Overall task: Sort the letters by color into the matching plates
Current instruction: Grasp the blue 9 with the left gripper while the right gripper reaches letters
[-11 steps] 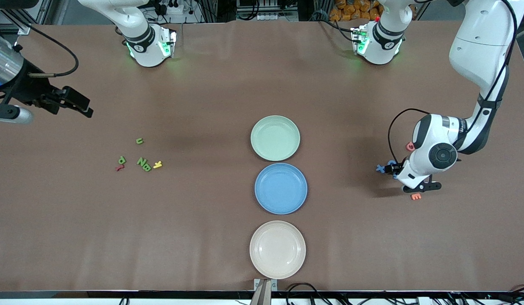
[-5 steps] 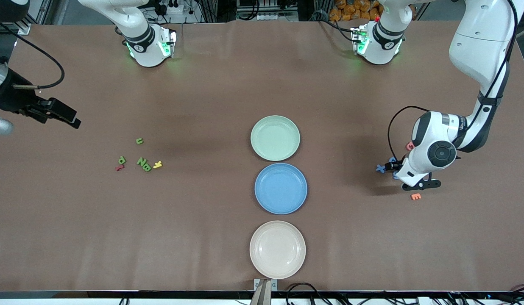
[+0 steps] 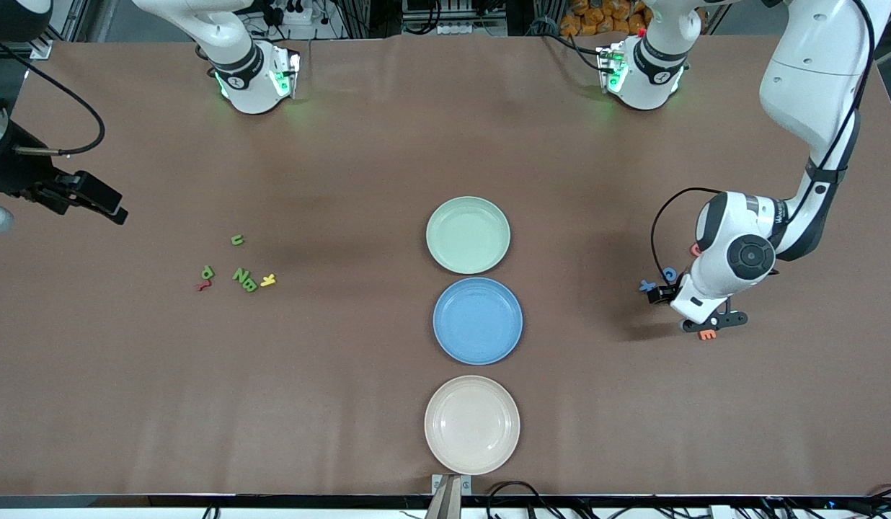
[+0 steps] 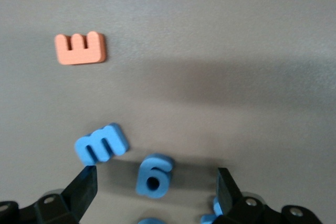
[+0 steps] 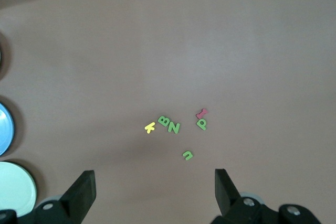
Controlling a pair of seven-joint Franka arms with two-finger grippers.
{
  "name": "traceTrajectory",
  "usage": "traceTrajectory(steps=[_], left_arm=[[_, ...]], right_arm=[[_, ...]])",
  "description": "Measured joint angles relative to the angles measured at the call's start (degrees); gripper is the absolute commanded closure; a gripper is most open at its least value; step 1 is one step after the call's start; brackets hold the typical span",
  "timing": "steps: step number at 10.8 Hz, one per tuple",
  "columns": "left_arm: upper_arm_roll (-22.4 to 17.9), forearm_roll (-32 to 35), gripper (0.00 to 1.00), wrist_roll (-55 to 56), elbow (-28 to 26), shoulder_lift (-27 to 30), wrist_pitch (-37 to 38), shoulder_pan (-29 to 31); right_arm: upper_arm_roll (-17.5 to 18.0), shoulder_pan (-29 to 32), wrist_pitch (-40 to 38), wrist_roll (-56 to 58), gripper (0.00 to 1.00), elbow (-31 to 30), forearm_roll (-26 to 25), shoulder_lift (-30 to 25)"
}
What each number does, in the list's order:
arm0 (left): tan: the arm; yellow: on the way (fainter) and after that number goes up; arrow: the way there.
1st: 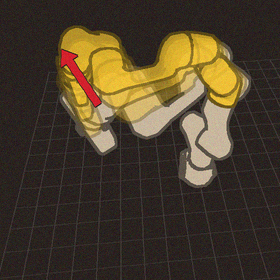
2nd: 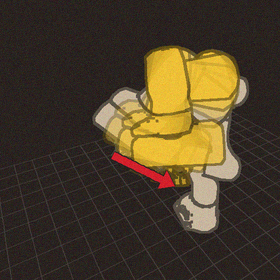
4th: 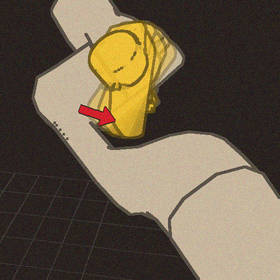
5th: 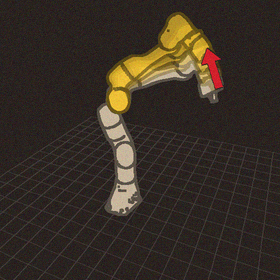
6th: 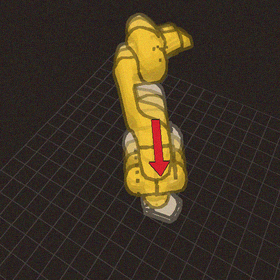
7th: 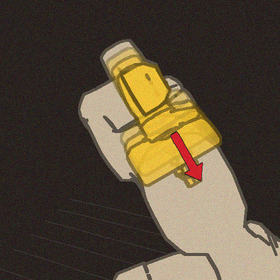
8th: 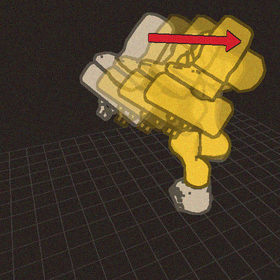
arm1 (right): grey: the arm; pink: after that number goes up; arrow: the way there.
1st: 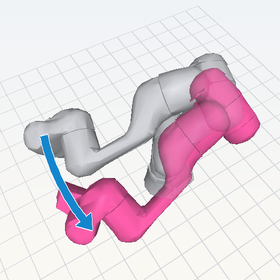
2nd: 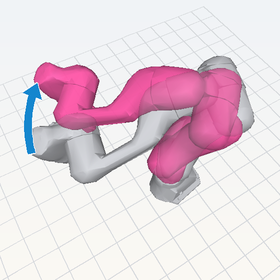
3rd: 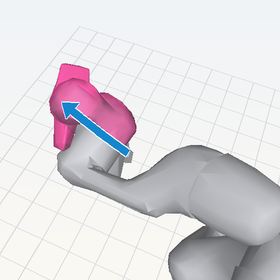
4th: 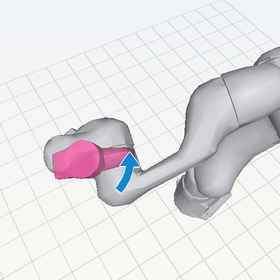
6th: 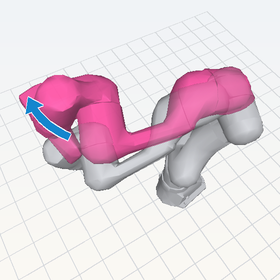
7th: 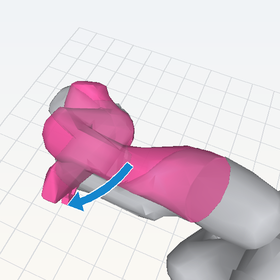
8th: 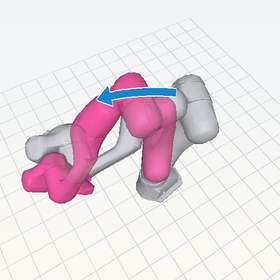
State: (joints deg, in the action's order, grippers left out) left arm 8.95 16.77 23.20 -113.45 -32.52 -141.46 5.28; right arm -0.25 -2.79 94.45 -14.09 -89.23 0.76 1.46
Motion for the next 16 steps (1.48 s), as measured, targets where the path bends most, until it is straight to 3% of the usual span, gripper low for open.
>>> traceTrajectory(steps=[11,12,13,16], left_arm=[[0.34,-1.19,0.00,0.48,-1.98,-0.68,-3.49,0.51],[0.40,-1.19,0.09,0.48,-1.98,-0.68,-3.50,0.59],[0.46,-1.19,0.26,0.48,-1.99,-0.68,-3.51,0.65],[0.60,-1.20,0.96,0.48,-1.99,-0.51,-3.50,0.74]], right_arm=[[0.20,-1.85,-0.63,0.06,0.00,0.60,-1.11,0.27],[0.20,-1.85,-1.44,0.06,0.00,0.60,-1.11,0.27],[0.22,-1.85,-2.22,0.12,0.00,0.24,-1.10,0.37],[0.53,-1.87,-2.32,1.04,0.00,-2.43,-1.01,1.88]])
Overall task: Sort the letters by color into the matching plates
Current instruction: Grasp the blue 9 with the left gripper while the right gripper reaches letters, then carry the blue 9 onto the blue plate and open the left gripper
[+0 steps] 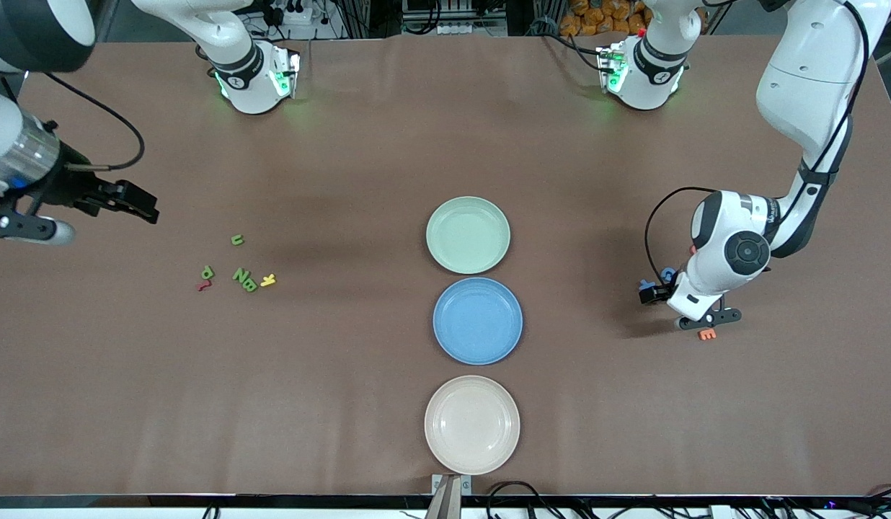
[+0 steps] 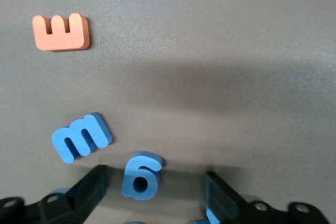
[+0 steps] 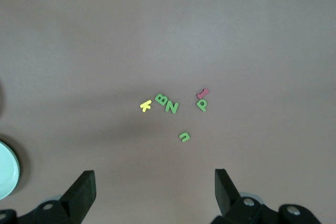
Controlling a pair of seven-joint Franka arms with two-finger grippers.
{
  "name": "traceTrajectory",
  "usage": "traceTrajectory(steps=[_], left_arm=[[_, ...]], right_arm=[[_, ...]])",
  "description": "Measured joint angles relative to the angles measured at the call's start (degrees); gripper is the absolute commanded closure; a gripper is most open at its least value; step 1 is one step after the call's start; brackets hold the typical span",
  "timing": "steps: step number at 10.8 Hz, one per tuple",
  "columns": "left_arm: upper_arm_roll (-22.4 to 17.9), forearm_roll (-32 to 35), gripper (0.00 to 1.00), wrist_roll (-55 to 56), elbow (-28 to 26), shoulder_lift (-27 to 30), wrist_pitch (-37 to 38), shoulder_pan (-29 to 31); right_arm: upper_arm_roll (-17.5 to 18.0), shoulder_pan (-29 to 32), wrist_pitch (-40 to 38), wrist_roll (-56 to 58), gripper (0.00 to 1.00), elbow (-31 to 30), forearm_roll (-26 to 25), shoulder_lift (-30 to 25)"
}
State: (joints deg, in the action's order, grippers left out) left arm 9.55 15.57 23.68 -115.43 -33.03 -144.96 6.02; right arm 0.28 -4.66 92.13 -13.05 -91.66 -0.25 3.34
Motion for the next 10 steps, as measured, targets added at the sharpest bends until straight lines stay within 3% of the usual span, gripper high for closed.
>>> traceTrajectory(steps=[1,6,10], left_arm=[[0.11,0.00,1.00,0.00,0.06,0.15,0.00,0.00],[0.49,-0.06,1.00,0.00,0.44,0.96,-0.14,0.00],[2.77,-1.55,1.00,0.03,1.63,2.76,-0.20,-0.15]], right_arm=[[0.17,-0.04,0.05,0.08,0.00,-0.57,0.14,0.90],[1.41,-0.20,1.25,0.68,0.00,-1.39,0.29,5.36],[1.52,-0.25,10.37,4.21,0.00,-9.11,0.29,6.61]])
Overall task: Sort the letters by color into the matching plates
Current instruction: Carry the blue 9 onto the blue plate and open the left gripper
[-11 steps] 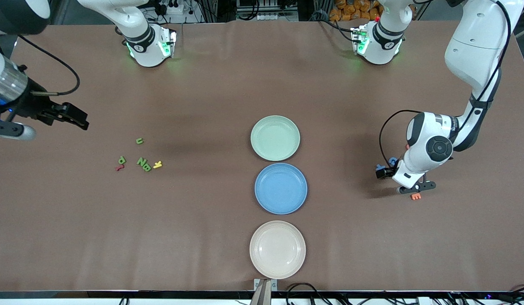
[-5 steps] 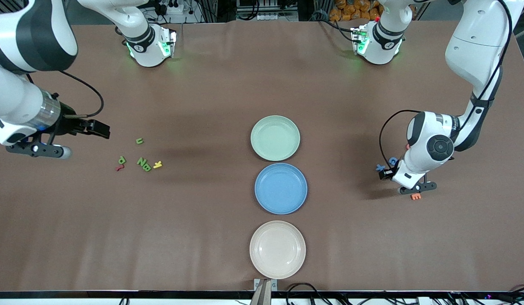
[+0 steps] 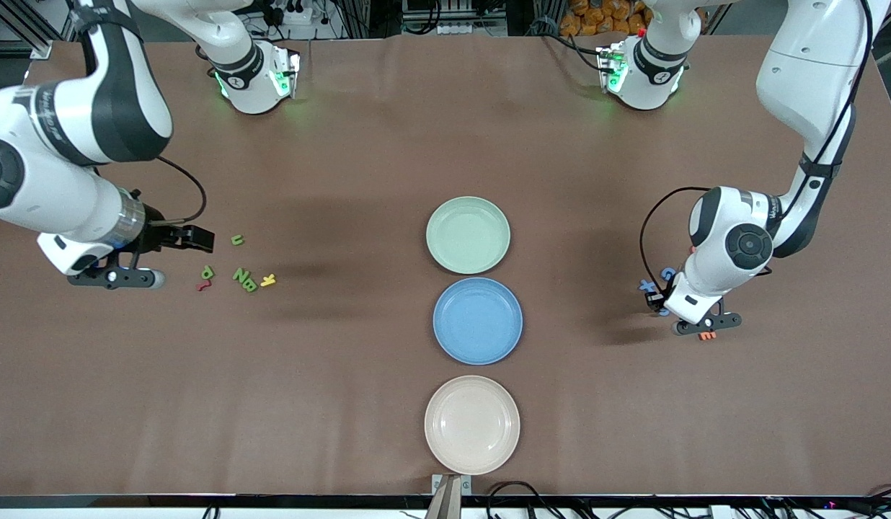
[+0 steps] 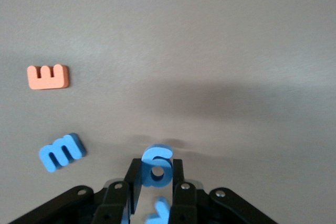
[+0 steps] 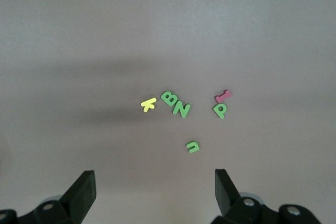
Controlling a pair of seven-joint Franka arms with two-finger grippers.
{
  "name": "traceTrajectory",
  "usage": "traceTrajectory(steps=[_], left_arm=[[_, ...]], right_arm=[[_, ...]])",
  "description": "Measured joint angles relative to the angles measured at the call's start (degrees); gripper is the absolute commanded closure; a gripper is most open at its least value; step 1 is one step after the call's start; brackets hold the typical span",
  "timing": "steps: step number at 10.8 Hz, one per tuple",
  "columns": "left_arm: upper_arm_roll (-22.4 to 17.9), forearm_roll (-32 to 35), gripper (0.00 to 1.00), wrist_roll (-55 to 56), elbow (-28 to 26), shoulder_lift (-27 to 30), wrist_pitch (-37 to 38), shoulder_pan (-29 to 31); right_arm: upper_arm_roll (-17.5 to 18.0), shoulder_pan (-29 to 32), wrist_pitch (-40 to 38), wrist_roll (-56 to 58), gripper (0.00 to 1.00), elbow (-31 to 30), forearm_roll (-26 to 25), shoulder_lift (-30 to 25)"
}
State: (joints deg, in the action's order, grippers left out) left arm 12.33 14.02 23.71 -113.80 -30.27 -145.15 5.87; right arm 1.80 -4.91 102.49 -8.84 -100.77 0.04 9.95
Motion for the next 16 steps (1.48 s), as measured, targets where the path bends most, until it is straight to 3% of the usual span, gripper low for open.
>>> traceTrajectory(steps=[3,6,12,14,16], left_arm=[[2.94,-2.36,1.00,2.90,0.60,1.73,0.14,-0.12],[6.75,-2.43,1.00,10.64,1.26,1.85,0.16,-1.38],[7.79,-2.50,1.00,25.65,5.84,-0.19,0.18,-11.00],[7.82,-3.00,1.00,30.64,8.57,-2.15,0.18,-14.17],[7.82,-4.05,1.00,34.81,12.09,-4.18,0.17,-17.40]], right_arm=[[0.10,0.01,6.56,1.12,0.02,-6.13,0.00,0.14],[0.15,0.12,13.75,10.56,0.03,-11.99,-0.07,1.14],[0.07,0.88,18.52,34.68,0.12,-13.84,-1.48,5.98],[-0.06,1.32,22.24,39.73,0.26,-15.56,-1.52,6.63],[-0.07,1.42,24.12,43.59,0.34,-16.79,-1.57,7.23]])
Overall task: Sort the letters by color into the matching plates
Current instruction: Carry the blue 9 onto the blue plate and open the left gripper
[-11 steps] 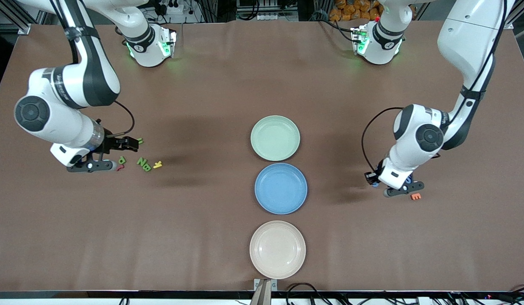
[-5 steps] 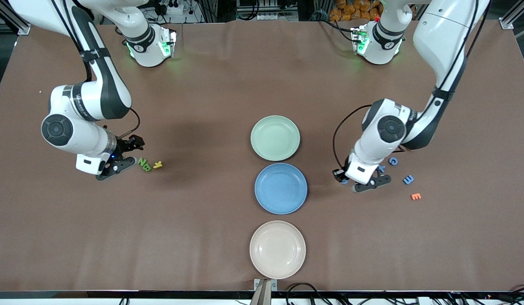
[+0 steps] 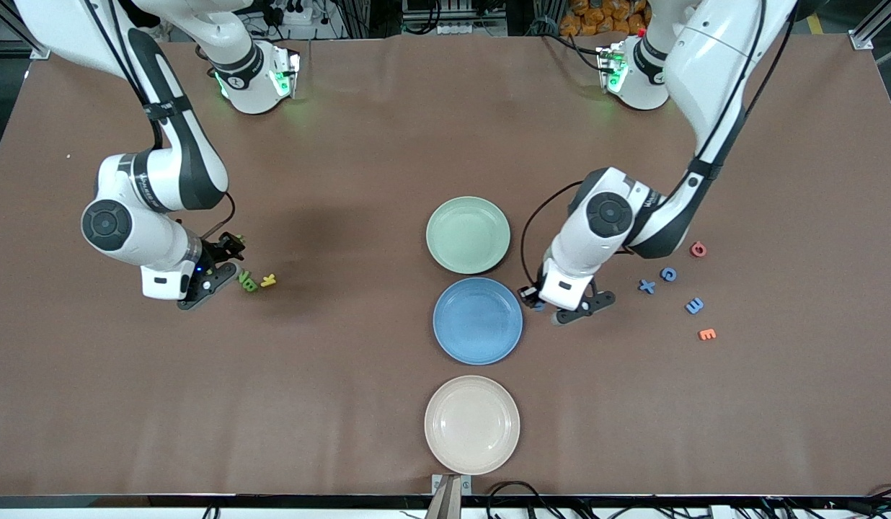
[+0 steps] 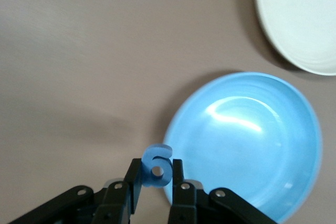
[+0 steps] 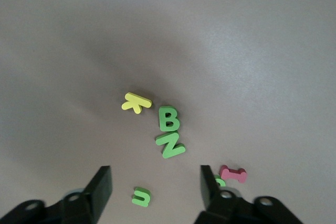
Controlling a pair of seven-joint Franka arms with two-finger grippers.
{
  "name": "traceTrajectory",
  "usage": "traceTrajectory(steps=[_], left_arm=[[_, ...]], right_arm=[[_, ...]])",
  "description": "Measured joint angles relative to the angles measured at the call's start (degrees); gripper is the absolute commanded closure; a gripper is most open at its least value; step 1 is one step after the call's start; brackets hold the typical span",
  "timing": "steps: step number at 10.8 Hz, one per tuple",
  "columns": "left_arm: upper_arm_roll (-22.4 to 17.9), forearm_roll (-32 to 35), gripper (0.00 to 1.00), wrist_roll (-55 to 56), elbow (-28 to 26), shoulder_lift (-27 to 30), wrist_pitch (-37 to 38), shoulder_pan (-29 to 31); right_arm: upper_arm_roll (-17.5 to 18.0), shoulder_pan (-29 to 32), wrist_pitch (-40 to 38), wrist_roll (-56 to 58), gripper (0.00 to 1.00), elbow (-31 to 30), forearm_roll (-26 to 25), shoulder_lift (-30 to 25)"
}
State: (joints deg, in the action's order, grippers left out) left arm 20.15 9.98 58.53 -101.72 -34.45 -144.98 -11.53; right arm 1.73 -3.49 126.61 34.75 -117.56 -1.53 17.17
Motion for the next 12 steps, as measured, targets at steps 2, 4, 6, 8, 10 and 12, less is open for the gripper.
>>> traceTrajectory(steps=[2,4,6,8,10,12], left_arm=[[0.01,-0.91,1.00,3.26,3.42,-1.84,0.00,-2.80],[0.00,-2.29,0.62,4.65,6.66,-3.72,-0.01,-5.53],[-0.07,-2.63,0.00,4.80,9.00,-5.28,-0.01,-7.52],[-0.38,-2.20,0.00,3.16,9.78,-5.83,-0.01,-7.87],[-0.90,-2.13,0.00,2.36,9.97,-5.87,-0.01,-7.67],[-1.88,-1.67,0.00,1.77,9.97,-5.90,0.21,-7.33]], right_arm=[[0.02,0.00,1.06,2.47,0.36,-0.47,0.00,0.39],[0.03,0.01,2.27,3.23,0.36,-1.08,-0.01,0.97],[0.01,0.01,6.68,3.90,0.36,-3.76,-0.49,1.48],[0.00,0.01,9.13,7.14,0.36,-5.91,-2.18,2.15],[-0.25,0.03,9.54,9.13,0.36,-6.19,-2.38,2.79],[-0.46,0.04,9.54,10.62,0.36,-6.26,-3.35,2.92]])
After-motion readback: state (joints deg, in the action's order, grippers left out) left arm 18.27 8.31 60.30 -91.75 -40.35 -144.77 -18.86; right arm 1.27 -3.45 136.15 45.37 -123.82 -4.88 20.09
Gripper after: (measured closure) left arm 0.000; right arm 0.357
